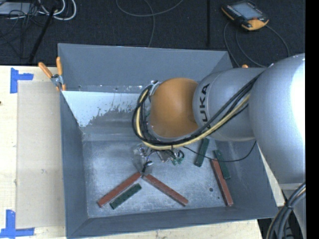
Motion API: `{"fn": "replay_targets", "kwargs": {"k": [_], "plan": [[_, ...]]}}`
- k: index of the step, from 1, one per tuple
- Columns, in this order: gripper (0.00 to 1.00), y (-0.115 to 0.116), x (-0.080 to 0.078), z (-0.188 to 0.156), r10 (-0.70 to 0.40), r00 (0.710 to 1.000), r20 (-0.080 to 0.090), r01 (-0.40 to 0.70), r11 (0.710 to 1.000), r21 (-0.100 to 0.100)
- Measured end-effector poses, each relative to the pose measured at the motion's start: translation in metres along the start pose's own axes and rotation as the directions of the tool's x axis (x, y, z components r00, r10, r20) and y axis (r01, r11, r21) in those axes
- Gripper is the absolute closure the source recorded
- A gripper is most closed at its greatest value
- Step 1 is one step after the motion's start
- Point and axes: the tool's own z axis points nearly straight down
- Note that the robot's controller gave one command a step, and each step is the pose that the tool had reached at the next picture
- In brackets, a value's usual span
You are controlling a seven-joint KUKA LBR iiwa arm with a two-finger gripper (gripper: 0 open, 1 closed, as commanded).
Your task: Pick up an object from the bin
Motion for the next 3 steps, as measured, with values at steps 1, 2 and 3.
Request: {"fn": "replay_targets", "kwargs": {"k": [1,2,3], "plan": [[1.00,0.000,0.000,0.000,0.001,1.000,0.000,-0.001,1.000,0.000],[0.00,0.039,0.079,0.002,0.008,1.000,-0.002,-0.008,1.000,0.000],[1.00,0.038,0.079,0.002,0.011,1.000,-0.002,-0.011,1.000,0.000]]}}
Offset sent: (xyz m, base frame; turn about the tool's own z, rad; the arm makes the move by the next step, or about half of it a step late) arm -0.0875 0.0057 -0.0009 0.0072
